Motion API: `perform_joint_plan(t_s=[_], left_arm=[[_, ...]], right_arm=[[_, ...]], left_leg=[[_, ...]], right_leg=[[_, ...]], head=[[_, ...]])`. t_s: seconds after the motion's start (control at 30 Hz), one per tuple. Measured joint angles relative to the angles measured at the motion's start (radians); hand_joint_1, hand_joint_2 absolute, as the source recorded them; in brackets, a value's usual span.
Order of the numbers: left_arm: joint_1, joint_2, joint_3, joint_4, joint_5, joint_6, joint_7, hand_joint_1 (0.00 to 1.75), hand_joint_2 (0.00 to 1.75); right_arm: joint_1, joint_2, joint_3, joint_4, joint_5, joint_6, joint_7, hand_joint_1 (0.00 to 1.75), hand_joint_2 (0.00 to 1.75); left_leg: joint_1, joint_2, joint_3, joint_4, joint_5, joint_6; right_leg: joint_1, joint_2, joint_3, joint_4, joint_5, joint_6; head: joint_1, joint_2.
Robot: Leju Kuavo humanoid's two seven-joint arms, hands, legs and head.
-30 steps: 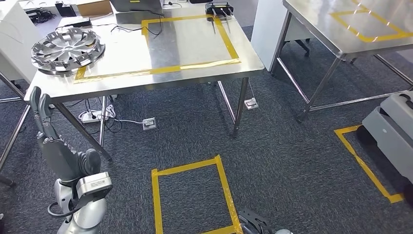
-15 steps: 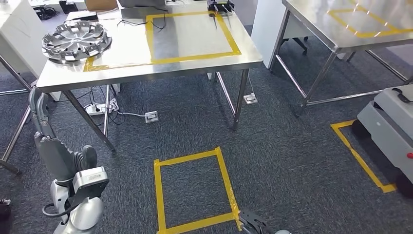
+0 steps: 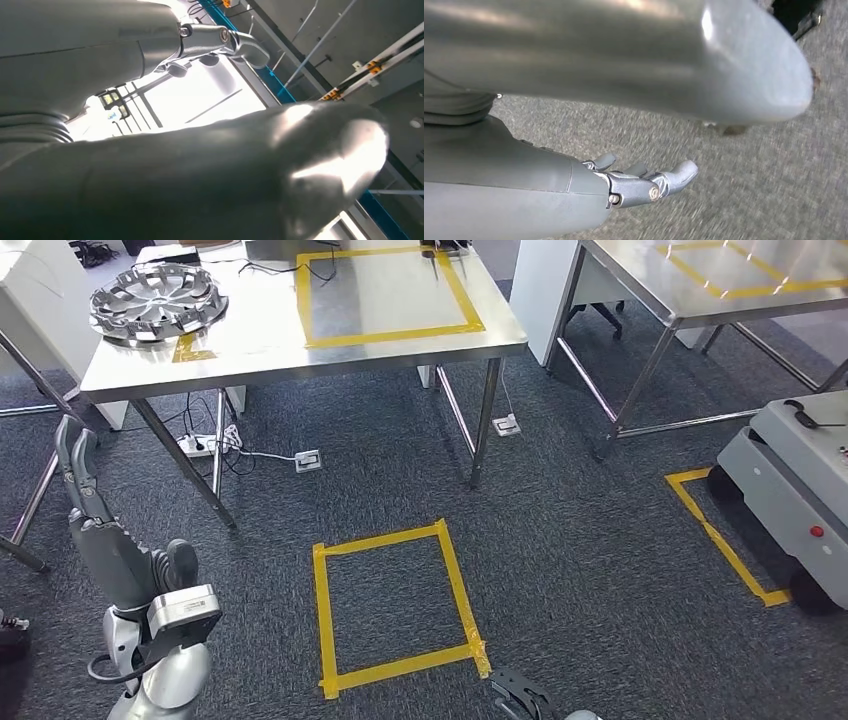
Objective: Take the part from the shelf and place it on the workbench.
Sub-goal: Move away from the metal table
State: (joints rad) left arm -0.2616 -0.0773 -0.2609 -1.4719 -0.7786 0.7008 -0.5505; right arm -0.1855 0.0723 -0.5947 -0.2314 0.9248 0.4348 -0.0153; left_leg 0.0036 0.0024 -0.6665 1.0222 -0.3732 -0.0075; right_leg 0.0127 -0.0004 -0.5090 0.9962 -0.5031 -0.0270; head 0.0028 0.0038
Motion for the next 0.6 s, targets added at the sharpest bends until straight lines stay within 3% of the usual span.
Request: perform_joint_plan(t_s=[0.03, 0.07, 0.13, 0.17, 0.2, 0.27, 0.3, 0.33, 0.4, 0.43, 0.5, 0.53, 0.6], left_arm=[[0.000, 0.001, 0.000, 0.000, 0.000, 0.000, 0.000, 0.00, 0.00], [0.000, 0.003, 0.000, 0.000, 0.000, 0.000, 0.000, 0.00, 0.00], [0.001, 0.005, 0.000, 0.000, -0.001, 0.000, 0.000, 0.00, 0.00], [0.002, 0.006, 0.000, 0.001, -0.002, 0.000, 0.000, 0.00, 0.00], [0.002, 0.007, 0.000, 0.002, -0.002, 0.000, 0.000, 0.00, 0.00], [0.003, 0.007, 0.000, 0.004, -0.002, 0.000, 0.000, 0.00, 0.00], [0.002, 0.008, 0.000, 0.004, -0.003, 0.000, 0.000, 0.00, 0.00], [0.002, 0.007, 0.000, 0.004, -0.003, 0.000, 0.000, 0.00, 0.00], [0.001, 0.007, 0.000, 0.003, -0.005, 0.000, 0.000, 0.00, 0.00], [0.001, 0.007, -0.001, 0.002, -0.007, 0.000, 0.000, 0.00, 0.00], [0.001, 0.007, -0.001, 0.003, -0.011, 0.000, 0.000, 0.00, 0.00], [0.000, 0.007, -0.001, 0.004, -0.014, 0.000, 0.000, 0.00, 0.00], [-0.001, 0.007, -0.001, 0.007, -0.017, 0.000, 0.002, 0.00, 0.00]], right_arm=[[0.000, 0.000, 0.000, 0.000, 0.000, -0.001, 0.000, 0.00, 0.00], [0.000, 0.000, 0.000, 0.000, 0.000, -0.001, -0.001, 0.00, 0.00], [0.000, -0.001, 0.000, 0.000, 0.001, -0.001, -0.001, 0.00, 0.00], [0.001, -0.001, 0.000, 0.000, 0.002, -0.001, -0.001, 0.00, 0.00], [0.002, -0.001, 0.000, 0.000, 0.002, -0.001, -0.001, 0.00, 0.00], [0.002, -0.001, 0.000, 0.000, 0.003, -0.001, -0.001, 0.00, 0.00], [0.002, -0.001, 0.000, 0.000, 0.003, -0.001, -0.001, 0.00, 0.00], [0.002, -0.001, 0.000, 0.000, 0.003, -0.001, -0.001, 0.00, 0.00], [0.001, -0.002, 0.000, -0.001, 0.003, -0.001, -0.002, 0.00, 0.00], [0.001, -0.002, 0.000, -0.001, 0.003, -0.001, -0.002, 0.00, 0.00], [0.002, -0.002, 0.000, -0.001, 0.003, -0.001, -0.002, 0.00, 0.00], [0.003, -0.002, 0.000, -0.001, 0.002, -0.001, -0.003, 0.00, 0.00], [0.005, -0.002, 0.000, -0.001, 0.002, 0.001, -0.003, 0.00, 0.00]], left_leg=[[0.000, -0.001, -0.008, 0.012, -0.020, -0.006], [0.000, -0.003, -0.020, 0.043, -0.058, -0.013], [0.004, -0.003, -0.048, 0.157, -0.157, -0.024], [0.006, -0.003, -0.058, 0.220, -0.188, -0.029], [0.007, -0.003, -0.059, 0.264, -0.195, -0.032], [0.009, -0.003, -0.017, 0.261, -0.154, -0.037], [0.012, -0.003, 0.028, 0.212, -0.134, -0.039], [0.012, -0.003, 0.079, 0.146, -0.133, -0.041], [0.010, -0.006, 0.145, 0.043, -0.160, -0.030], [0.006, -0.007, 0.154, 0.022, -0.172, -0.020], [0.005, -0.006, 0.143, 0.015, -0.166, 0.004], [0.005, -0.005, 0.140, 0.015, -0.159, 0.014], [0.007, -0.002, 0.128, 0.014, -0.142, 0.028]], right_leg=[[-0.004, -0.003, -0.008, -0.005, 0.013, -0.005], [-0.008, -0.005, -0.018, -0.009, 0.027, -0.009], [-0.010, -0.008, -0.044, -0.008, 0.049, -0.015], [-0.011, -0.009, -0.060, -0.005, 0.060, -0.013], [-0.012, -0.010, -0.078, -0.002, 0.071, -0.012], [-0.016, -0.012, -0.114, 0.009, 0.090, -0.005], [-0.018, -0.013, -0.130, 0.016, 0.098, -0.001], [-0.019, -0.013, -0.145, 0.023, 0.105, 0.005], [-0.018, -0.012, -0.163, 0.033, 0.117, 0.017], [-0.017, -0.012, -0.166, 0.034, 0.124, 0.024], [-0.020, -0.010, -0.167, 0.033, 0.132, 0.037], [-0.022, -0.009, -0.173, 0.043, 0.122, 0.043], [-0.024, -0.007, -0.205, 0.122, 0.058, 0.052]], head=[[0.000, 0.000], [0.000, 0.000], [-0.001, 0.000], [-0.001, 0.000], [-0.001, 0.000], [-0.001, 0.000], [-0.001, 0.000], [-0.001, 0.000], [0.000, 0.000], [0.000, 0.000], [-0.001, 0.000], [-0.001, 0.000], [-0.001, 0.000]])
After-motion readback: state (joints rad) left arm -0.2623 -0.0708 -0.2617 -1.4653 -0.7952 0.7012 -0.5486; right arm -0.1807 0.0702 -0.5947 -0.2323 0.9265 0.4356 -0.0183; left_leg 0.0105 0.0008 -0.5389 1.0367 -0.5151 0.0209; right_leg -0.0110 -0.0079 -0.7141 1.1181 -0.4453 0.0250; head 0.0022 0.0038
